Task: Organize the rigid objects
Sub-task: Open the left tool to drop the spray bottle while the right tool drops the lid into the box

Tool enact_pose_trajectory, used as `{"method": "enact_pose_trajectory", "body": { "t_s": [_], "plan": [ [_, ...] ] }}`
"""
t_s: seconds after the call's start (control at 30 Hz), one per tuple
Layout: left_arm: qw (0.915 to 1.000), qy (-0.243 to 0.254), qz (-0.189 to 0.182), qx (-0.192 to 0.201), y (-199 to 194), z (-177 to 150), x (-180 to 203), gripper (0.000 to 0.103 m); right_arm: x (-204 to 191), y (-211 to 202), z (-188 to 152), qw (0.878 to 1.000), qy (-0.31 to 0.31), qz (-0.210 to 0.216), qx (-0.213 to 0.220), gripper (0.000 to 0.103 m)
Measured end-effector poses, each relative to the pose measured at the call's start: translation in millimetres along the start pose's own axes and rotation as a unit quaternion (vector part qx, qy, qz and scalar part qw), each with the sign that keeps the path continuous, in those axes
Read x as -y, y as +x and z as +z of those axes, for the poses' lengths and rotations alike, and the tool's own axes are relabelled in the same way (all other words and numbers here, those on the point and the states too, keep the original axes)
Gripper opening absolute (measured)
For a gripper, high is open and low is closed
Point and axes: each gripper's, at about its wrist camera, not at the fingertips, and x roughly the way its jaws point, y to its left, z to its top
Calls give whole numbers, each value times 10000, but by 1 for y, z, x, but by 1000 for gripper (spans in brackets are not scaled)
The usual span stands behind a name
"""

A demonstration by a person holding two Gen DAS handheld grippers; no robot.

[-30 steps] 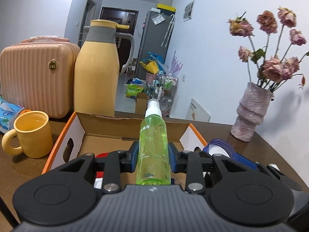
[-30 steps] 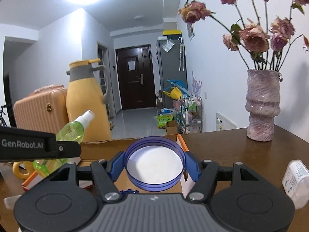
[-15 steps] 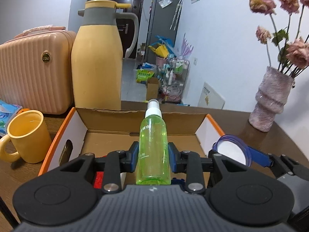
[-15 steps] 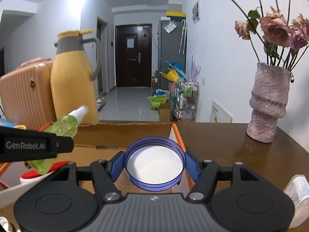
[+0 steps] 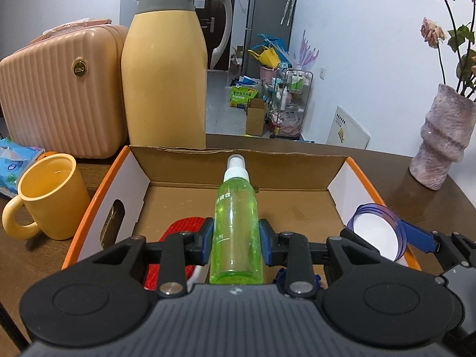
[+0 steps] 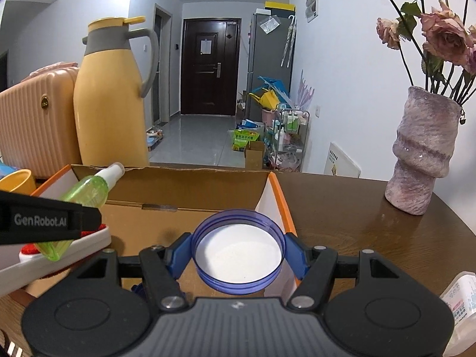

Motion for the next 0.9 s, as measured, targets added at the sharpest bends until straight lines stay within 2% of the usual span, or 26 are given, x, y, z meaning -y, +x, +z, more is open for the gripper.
{"method": "enact_pose_trajectory", "body": {
  "t_s": [0.33, 0.4, 0.47, 0.53, 0.6, 0.67, 0.73, 0.9],
  "plan": [
    [9999, 17, 82, -67, 7, -2, 2, 32, 2, 6, -2, 9999, 13, 92, -116, 66],
    [9999, 42, 42, -81, 7, -2, 2, 34, 1, 7, -2, 9998, -5, 121, -143, 72],
    [10000, 61, 18, -10, 5, -2, 2, 49, 1, 5, -2, 9999, -26, 98, -104, 80],
    [9999, 17, -43, 100, -1, -1, 0, 73, 1, 3, -2, 9999, -17, 131, -69, 85],
    [9997, -49, -59, 215, -7, 0, -2, 80, 1, 1, -2, 9999, -11, 135, -47, 97],
    [9994, -47, 29, 350, -13, 1, -3, 87, 0, 0, -2, 9999, -32, 140, -43, 102],
    [9990, -36, 24, 453, -18, 2, -3, 97, -1, -2, -1, 9999, -22, 156, -24, 103],
    [9979, -16, 99, 643, -27, 3, -4, 103, -1, -7, 0, 9998, 7, 168, 57, 103]
  ]
}}
